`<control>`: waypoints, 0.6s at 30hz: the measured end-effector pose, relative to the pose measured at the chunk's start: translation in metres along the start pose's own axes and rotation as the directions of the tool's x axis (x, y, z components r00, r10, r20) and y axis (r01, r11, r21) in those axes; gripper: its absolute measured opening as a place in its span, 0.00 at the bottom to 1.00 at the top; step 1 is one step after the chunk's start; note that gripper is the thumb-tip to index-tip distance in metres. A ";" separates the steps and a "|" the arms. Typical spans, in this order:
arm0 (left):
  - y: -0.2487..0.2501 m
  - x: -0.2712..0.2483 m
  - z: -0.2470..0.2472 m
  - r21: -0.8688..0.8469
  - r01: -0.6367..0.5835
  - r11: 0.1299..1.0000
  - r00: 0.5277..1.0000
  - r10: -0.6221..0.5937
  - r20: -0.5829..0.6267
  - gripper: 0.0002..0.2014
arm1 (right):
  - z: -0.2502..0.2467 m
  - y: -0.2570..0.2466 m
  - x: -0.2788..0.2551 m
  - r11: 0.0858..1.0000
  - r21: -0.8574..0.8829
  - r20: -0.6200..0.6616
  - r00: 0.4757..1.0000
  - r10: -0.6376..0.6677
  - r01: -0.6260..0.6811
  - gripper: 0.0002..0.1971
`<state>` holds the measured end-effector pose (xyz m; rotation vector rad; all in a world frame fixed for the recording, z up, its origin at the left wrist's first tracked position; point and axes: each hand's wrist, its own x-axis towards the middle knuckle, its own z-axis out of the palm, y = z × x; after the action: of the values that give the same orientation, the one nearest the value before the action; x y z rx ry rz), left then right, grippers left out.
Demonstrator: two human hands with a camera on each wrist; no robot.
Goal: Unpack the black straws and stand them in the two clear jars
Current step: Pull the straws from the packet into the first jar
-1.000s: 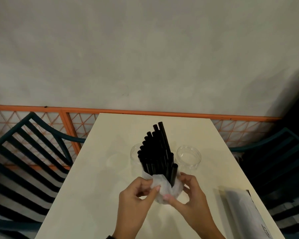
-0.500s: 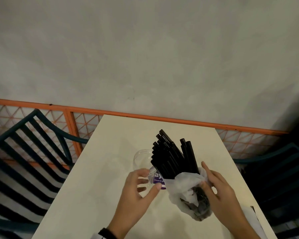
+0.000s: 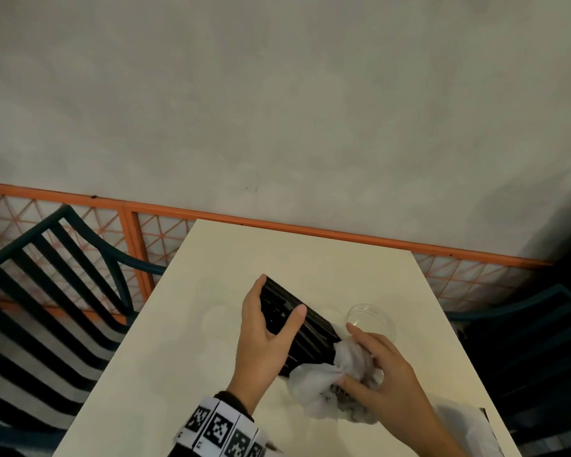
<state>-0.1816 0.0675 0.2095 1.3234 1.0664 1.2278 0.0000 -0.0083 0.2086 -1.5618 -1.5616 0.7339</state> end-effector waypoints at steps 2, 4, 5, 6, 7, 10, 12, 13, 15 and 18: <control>0.001 -0.004 0.004 0.174 -0.165 0.971 0.986 0.167 0.004 0.27 | 0.008 0.010 -0.004 0.998 0.045 0.005 0.999 0.037 -0.037 0.43; 0.008 -0.012 0.007 0.404 -0.338 0.850 0.941 0.319 0.115 0.27 | 0.019 0.022 -0.010 0.991 0.095 0.031 0.995 0.091 -0.093 0.39; 0.011 -0.016 0.009 0.483 -0.403 0.777 0.915 0.356 0.190 0.30 | 0.025 0.026 -0.013 0.986 0.115 0.066 0.991 0.114 -0.121 0.40; 0.012 -0.019 0.011 0.537 -0.446 0.716 0.895 0.365 0.256 0.34 | 0.031 0.030 -0.015 0.980 0.135 0.106 0.986 0.131 -0.145 0.43; 0.013 -0.020 0.012 0.581 -0.473 0.662 0.881 0.358 0.310 0.38 | 0.037 0.034 -0.017 0.974 0.151 0.131 0.980 0.151 -0.170 0.48; 0.005 -0.011 0.007 0.657 -0.530 0.536 0.845 0.273 0.459 0.41 | 0.053 0.054 -0.024 0.934 0.234 0.150 0.959 0.239 -0.269 0.47; -0.003 -0.004 0.003 0.640 -0.564 0.522 0.811 0.205 0.548 0.36 | 0.058 0.070 -0.028 0.892 0.269 0.223 0.924 0.310 -0.364 0.38; -0.007 -0.003 0.003 0.619 -0.578 0.532 0.791 0.176 0.586 0.33 | 0.059 0.076 -0.029 0.872 0.281 0.240 0.909 0.341 -0.401 0.33; -0.010 -0.007 0.009 0.588 -0.619 0.520 0.742 0.142 0.655 0.28 | 0.059 0.085 -0.029 0.867 0.249 0.260 0.892 0.370 -0.432 0.37; -0.011 -0.017 0.022 0.565 -0.703 0.432 0.665 0.117 0.738 0.23 | 0.059 0.093 -0.026 0.866 0.214 0.262 0.881 0.395 -0.452 0.50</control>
<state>-0.1611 0.0498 0.1972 2.6985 0.8122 0.4367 -0.0018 -0.0197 0.0959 -1.6789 -1.1958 1.3397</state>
